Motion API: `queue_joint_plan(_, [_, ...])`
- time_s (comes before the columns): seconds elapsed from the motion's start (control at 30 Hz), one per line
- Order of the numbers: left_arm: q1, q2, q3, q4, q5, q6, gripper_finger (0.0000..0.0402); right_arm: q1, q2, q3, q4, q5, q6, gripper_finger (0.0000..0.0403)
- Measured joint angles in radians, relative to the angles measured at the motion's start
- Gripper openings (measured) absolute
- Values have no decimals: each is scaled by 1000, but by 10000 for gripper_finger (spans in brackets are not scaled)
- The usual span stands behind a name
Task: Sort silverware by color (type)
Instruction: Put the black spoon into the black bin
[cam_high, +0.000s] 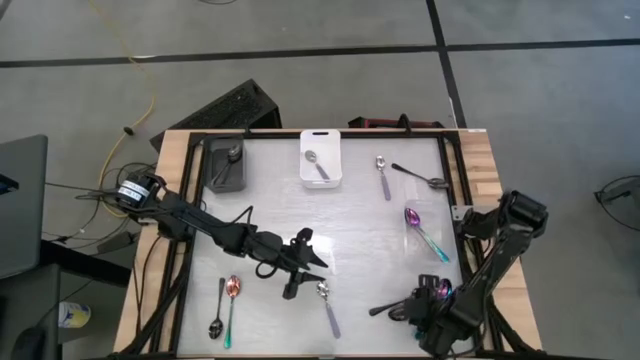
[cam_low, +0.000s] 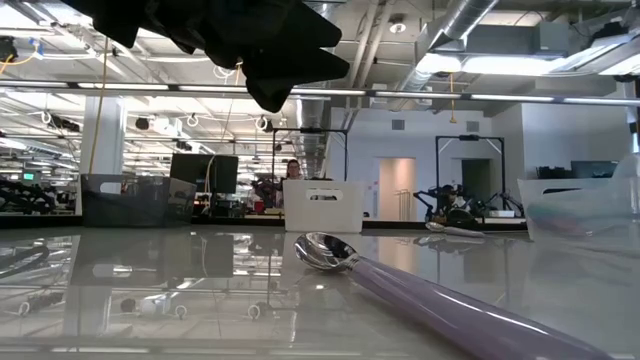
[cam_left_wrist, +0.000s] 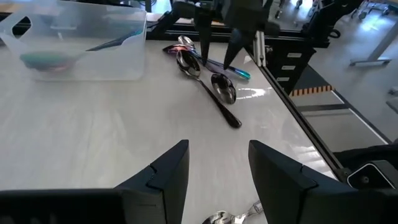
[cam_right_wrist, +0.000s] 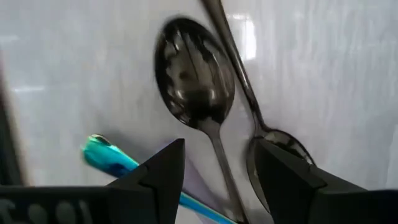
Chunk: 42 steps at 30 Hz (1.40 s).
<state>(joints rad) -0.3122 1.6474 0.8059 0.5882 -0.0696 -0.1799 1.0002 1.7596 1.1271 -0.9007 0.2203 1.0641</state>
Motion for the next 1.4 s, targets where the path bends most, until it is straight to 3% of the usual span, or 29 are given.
queue_joint_plan(0.37, [12, 0, -1, -3, -3, -6, 151, -1, 62, 0, -11, -13, 0, 197])
queue_joint_plan(0.47, [12, 0, -1, -5, -2, -6, 151, -2, 61, 0, -10, -14, -12, 161])
queue_joint_plan(0.7, [12, 0, -1, -9, 1, -13, 151, -2, 59, 1, 25, -12, -29, 35])
queue_joint_plan(0.8, [11, 0, -1, -13, 20, -16, 151, -8, 43, 1, 13, 1, -15, 17])
queue_joint_plan(0.93, [11, 0, -1, -15, 22, -16, 151, -32, -7, 7, 4, 106, -14, 28])
queue_joint_plan(1.17, [10, -1, -1, -49, 21, -15, 151, -136, -181, 42, 54, 422, -134, 18])
queue_joint_plan(1.27, [2, -1, -1, -64, 18, -42, 151, -185, -262, 43, 149, 456, -177, 21])
queue_joint_plan(1.4, [-30, 2, -1, -68, 14, -43, 151, -212, -319, 43, 406, 444, -406, 21])
